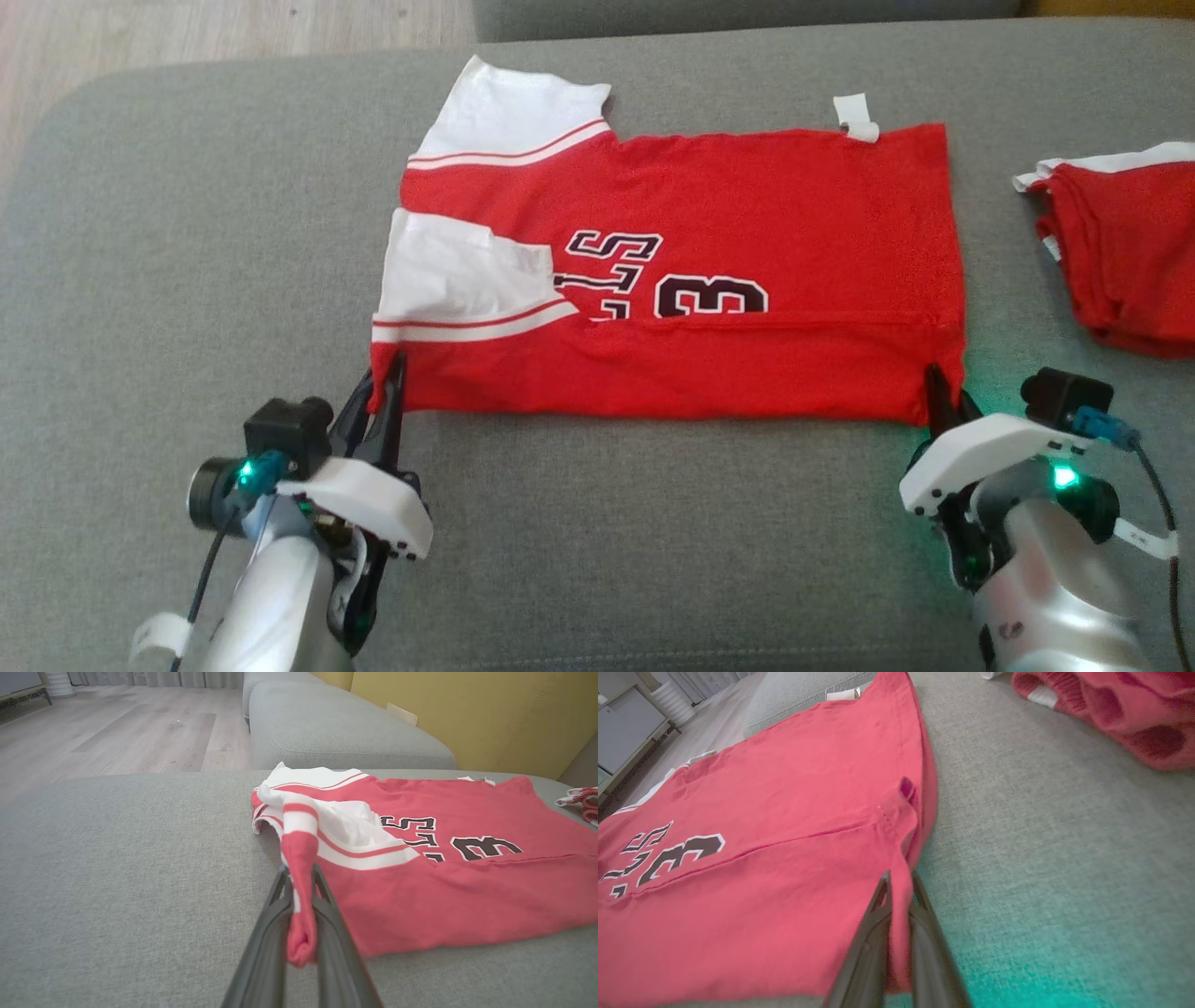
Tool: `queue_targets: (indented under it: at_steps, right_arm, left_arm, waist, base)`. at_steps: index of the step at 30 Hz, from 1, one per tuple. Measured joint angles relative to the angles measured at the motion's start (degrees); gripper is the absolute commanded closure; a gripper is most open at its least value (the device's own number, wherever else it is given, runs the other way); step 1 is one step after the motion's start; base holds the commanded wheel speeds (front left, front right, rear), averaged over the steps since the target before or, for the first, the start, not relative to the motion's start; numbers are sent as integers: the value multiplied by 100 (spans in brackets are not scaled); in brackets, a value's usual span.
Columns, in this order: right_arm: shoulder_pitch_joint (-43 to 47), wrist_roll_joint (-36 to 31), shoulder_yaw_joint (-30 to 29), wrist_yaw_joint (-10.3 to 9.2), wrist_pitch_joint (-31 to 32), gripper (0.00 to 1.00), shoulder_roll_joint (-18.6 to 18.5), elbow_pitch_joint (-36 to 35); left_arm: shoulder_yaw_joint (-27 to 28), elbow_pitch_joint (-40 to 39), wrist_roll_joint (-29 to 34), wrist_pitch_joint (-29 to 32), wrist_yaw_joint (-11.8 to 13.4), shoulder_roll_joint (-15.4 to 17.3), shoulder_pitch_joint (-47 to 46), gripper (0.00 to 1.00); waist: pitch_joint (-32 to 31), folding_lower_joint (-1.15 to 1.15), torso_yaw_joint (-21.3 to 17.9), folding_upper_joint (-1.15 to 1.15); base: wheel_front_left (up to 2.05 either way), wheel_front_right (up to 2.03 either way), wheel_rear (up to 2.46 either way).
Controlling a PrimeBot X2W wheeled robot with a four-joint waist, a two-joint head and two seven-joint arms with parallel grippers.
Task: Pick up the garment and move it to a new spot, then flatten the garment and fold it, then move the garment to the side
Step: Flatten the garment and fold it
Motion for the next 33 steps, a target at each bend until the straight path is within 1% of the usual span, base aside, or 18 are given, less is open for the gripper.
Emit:
queue_targets:
  at_steps: [7, 12, 16, 22, 26, 27, 28, 29, 33]
  right_arm:
    - [38, -374, -226, 0, -98, 100, 27, 109]
    - [314, -372, -356, 0, -29, 100, 40, -25]
    - [743, -269, -401, 0, 192, 100, 49, -309]
    - [1306, -5, -515, 0, 811, 100, 67, -984]
    - [1636, 134, -564, 0, 1152, 100, 68, -1408]
    - [1717, 145, -563, 0, 1201, 7, 69, -1499]
    - [1796, 145, -556, 0, 1223, 0, 70, -1591]
    - [1859, 163, -556, 0, 1265, 0, 71, -1680]
    - [1973, 234, -560, 0, 1233, 0, 70, -2085]
  left_arm:
    - [12, 192, -3, 0, 0, 18, 259, 100]
    - [-12, 170, 1, 0, 0, 69, 424, 100]
    - [-16, 93, -1, 0, 0, 100, 752, 100]
    - [-119, -24, -7, 19, 1, 170, 1288, 100]
    - [-190, -13, -9, 222, 1, 178, 1376, 100]
    - [-199, -11, -9, 255, 1, 177, 1377, 65]
    - [-200, -8, -9, 258, 7, 177, 1376, 16]
    - [-197, 9, -9, 258, 14, 178, 1375, 0]
    - [-152, 124, -110, 248, 79, 172, 1352, 0]
  waist:
    - [-239, 0, -54, 0]
    - [-433, 0, -54, 0]
    - [-696, 0, -62, 0]
    - [-1019, 0, -105, 0]
    - [-1079, 0, -132, 0]
    - [-1079, 0, -133, 0]
    - [-1077, 0, -135, 0]
    - [-1072, 0, -139, 0]
    - [-1018, 0, -173, 0]
  base:
    - [0, 0, 0]
    - [0, 0, 0]
    - [0, 0, 0]
    - [0, 0, 0]
    - [0, 0, 0]
    - [0, 0, 0]
    - [0, 0, 0]
    - [0, 0, 0]
    - [0, 0, 0]
